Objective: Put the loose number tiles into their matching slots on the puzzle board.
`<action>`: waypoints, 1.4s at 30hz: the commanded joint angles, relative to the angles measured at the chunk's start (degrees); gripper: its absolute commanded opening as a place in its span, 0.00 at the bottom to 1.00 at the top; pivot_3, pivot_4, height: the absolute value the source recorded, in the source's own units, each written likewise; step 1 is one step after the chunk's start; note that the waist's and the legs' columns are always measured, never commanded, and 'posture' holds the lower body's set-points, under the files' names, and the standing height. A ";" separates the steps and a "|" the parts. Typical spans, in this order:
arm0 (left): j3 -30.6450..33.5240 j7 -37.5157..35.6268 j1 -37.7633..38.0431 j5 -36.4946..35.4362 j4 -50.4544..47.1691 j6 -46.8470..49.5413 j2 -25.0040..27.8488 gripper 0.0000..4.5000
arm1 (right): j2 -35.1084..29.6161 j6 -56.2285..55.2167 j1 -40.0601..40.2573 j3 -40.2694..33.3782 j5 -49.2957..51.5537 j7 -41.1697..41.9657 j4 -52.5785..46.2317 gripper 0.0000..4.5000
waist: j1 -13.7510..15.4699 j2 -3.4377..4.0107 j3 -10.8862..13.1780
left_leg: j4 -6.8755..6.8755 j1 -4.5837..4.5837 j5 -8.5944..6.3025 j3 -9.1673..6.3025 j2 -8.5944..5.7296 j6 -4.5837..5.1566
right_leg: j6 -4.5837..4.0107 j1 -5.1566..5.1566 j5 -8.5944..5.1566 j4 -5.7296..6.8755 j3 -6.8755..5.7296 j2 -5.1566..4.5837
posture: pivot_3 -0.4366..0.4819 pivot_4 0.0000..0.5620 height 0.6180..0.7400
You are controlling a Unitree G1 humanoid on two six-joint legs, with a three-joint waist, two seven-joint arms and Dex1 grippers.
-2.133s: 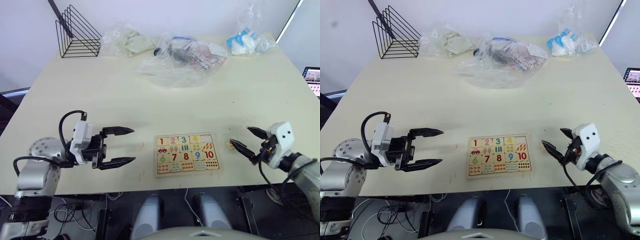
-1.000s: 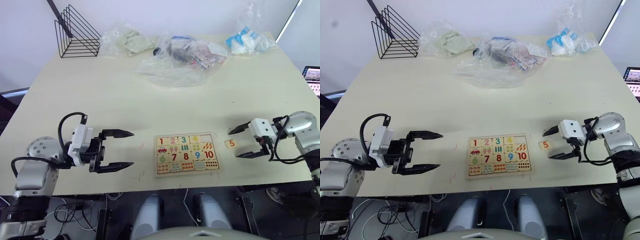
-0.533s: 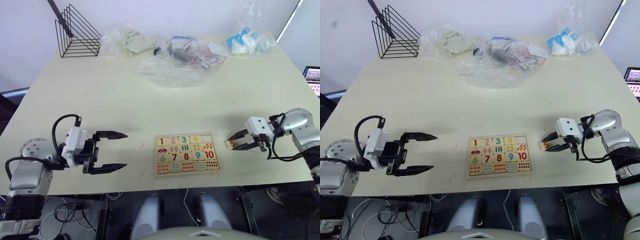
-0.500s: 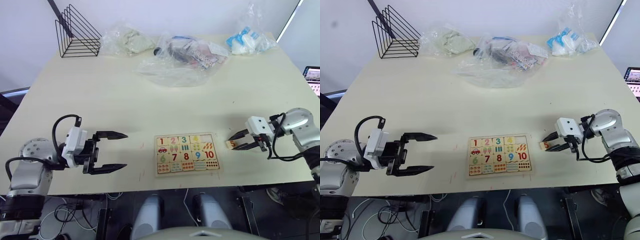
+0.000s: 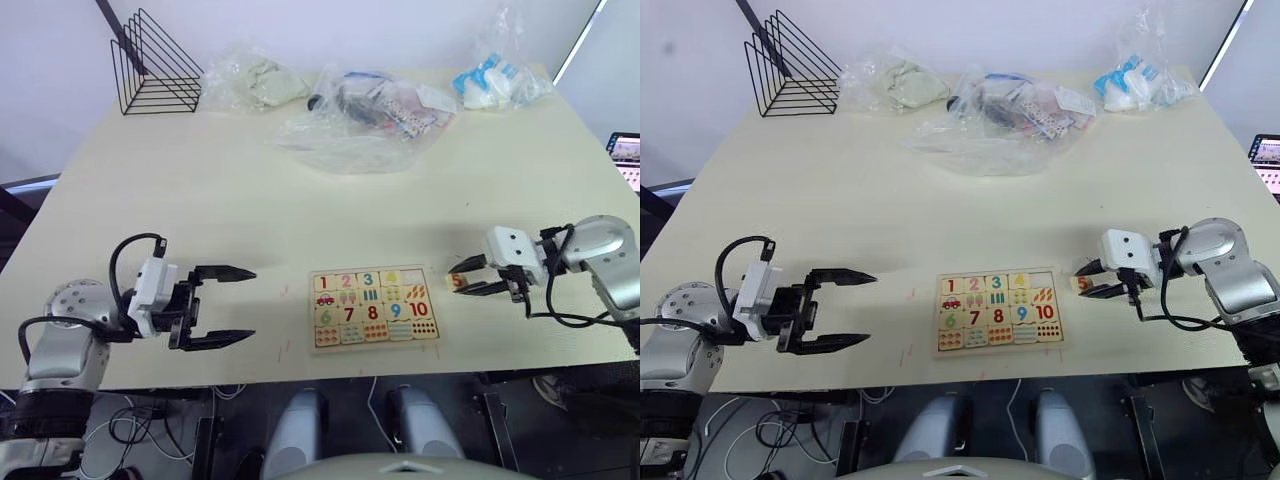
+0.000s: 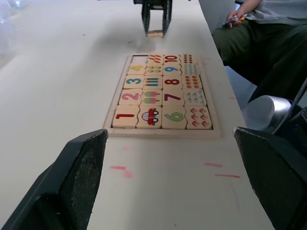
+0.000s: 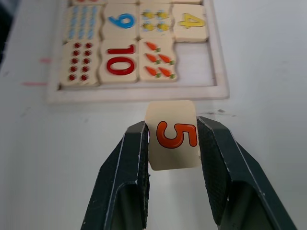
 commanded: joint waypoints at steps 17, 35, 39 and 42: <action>-1.63 -1.74 -4.24 0.18 0.02 -0.13 -1.86 1.00 | 2.48 35.38 -13.44 16.60 -19.00 -7.30 -22.51 0.21 | -0.19 0.00 0.00 | 0.02 -0.32 0.00 0.00 -0.05 0.00 | 0.00 -0.32 0.00 0.03 -0.01 0.02 | 0.48 0.27 1.00; -0.60 -0.47 -2.63 0.37 -2.09 0.70 -1.75 1.00 | 7.46 47.68 -22.61 27.41 -22.83 -6.40 -24.83 0.21 | -0.21 0.00 0.00 | 0.02 -0.37 0.00 -0.03 -0.05 0.00 | 0.00 -0.38 0.00 0.05 -0.03 0.01 | 0.48 0.27 1.00; -0.58 -0.37 -2.54 0.41 -2.12 0.69 -1.79 1.00 | 6.77 47.52 -22.82 27.92 -23.00 -6.11 -24.74 0.21 | -0.21 0.00 0.00 | 0.02 -0.37 0.00 -0.02 -0.07 0.00 | 0.00 -0.38 0.00 0.04 -0.03 0.01 | 0.48 0.27 1.00; -0.53 -0.38 -2.37 0.38 -2.19 0.63 -1.80 1.00 | 6.37 47.36 -22.97 28.15 -23.00 -5.91 -24.80 0.21 | -0.21 0.00 0.00 | 0.02 -0.37 0.00 -0.02 -0.06 0.00 | 0.00 -0.38 0.00 0.05 -0.03 0.01 | 0.48 0.27 1.00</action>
